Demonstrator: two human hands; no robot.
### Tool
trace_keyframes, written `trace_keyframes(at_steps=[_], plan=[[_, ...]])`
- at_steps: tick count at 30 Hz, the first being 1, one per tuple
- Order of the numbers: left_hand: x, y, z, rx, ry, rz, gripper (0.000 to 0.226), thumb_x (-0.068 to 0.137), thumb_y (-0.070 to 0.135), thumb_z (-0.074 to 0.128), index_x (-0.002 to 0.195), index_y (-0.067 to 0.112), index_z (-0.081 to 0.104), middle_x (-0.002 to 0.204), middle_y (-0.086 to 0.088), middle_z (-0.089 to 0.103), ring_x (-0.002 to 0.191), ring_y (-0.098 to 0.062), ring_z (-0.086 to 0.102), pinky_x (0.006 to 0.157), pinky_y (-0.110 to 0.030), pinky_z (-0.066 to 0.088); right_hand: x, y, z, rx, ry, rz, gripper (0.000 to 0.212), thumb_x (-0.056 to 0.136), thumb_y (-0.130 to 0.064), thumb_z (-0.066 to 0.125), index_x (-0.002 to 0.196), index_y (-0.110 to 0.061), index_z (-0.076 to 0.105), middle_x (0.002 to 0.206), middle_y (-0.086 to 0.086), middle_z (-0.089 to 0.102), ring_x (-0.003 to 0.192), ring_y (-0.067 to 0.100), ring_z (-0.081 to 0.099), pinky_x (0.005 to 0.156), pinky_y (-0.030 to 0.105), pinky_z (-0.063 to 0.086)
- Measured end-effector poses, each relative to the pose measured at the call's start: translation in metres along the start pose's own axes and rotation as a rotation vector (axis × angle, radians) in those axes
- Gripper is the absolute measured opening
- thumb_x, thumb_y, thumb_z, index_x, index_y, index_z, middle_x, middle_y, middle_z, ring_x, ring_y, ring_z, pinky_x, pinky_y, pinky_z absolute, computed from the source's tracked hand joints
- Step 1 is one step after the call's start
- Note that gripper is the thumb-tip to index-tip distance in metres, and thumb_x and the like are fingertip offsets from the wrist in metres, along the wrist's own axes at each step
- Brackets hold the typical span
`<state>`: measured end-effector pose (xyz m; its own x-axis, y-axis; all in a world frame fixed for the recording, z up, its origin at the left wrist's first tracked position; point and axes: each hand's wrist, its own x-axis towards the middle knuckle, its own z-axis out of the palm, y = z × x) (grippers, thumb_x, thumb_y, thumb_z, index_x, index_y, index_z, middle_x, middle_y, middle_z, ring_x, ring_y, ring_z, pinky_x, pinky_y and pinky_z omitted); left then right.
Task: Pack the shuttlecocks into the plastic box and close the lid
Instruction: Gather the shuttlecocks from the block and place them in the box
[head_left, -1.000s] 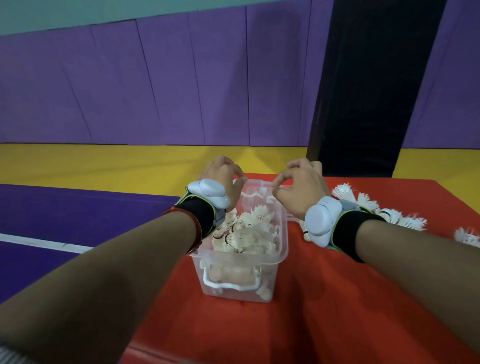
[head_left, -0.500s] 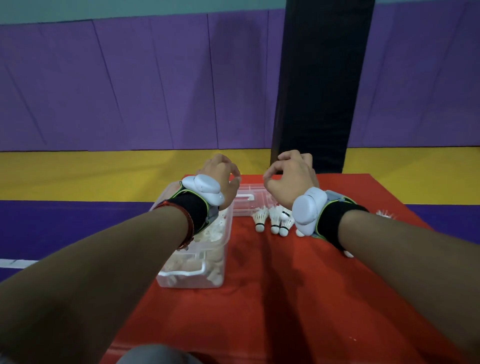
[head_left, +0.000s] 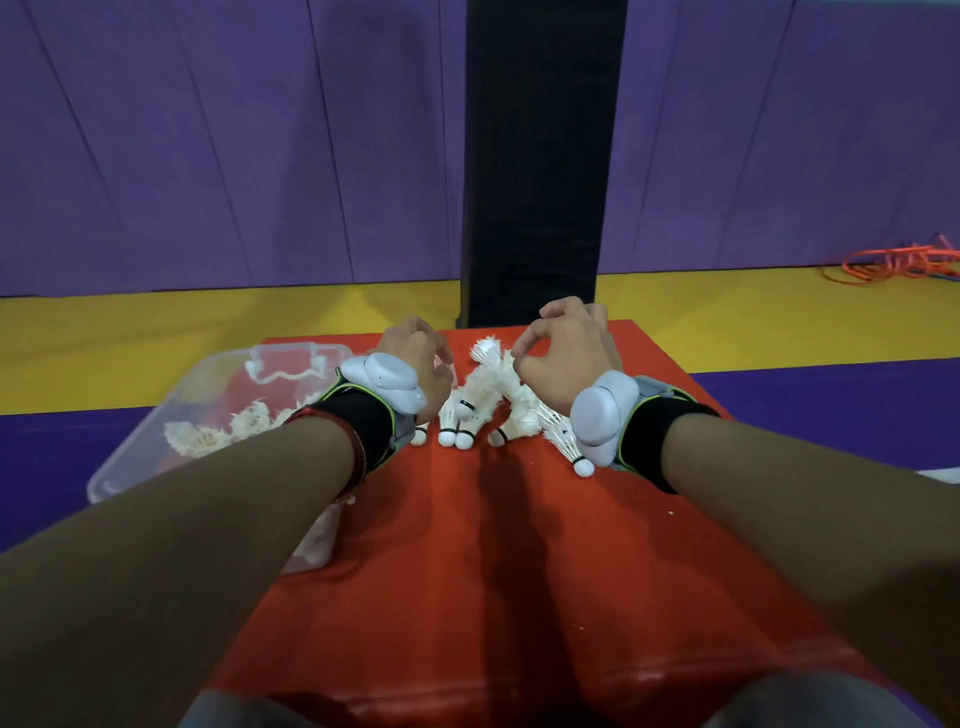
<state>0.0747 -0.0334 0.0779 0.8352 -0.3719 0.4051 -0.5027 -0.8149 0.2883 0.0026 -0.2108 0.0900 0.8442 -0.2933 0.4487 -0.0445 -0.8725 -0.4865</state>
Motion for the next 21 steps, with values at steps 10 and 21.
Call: trace_keyframes(at_steps=[10, 21], plan=[[0.012, 0.012, 0.044, 0.048, -0.152, -0.024, 0.028, 0.085, 0.015, 0.056, 0.109, 0.021, 0.068, 0.127, -0.003, 0.050, 0.115, -0.025, 0.053, 0.092, -0.032, 0.045, 0.002, 0.052, 0.016, -0.028, -0.042, 0.068, 0.015, 0.079, -0.022, 0.063, 0.074, -0.033, 0.071, 0.124, -0.009, 0.051, 0.119, 0.020, 0.039, 0.090, 0.036, 0.044], [0.027, -0.010, 0.097, 0.076, -0.189, -0.153, 0.035, 0.082, 0.021, 0.061, 0.114, 0.009, 0.053, 0.123, -0.008, 0.048, 0.106, -0.029, 0.052, 0.082, -0.035, 0.045, 0.009, 0.092, 0.069, -0.061, -0.151, 0.129, 0.014, 0.076, -0.025, 0.064, 0.084, -0.035, 0.071, 0.131, -0.009, 0.047, 0.123, 0.020, 0.036, 0.090, 0.036, 0.042]])
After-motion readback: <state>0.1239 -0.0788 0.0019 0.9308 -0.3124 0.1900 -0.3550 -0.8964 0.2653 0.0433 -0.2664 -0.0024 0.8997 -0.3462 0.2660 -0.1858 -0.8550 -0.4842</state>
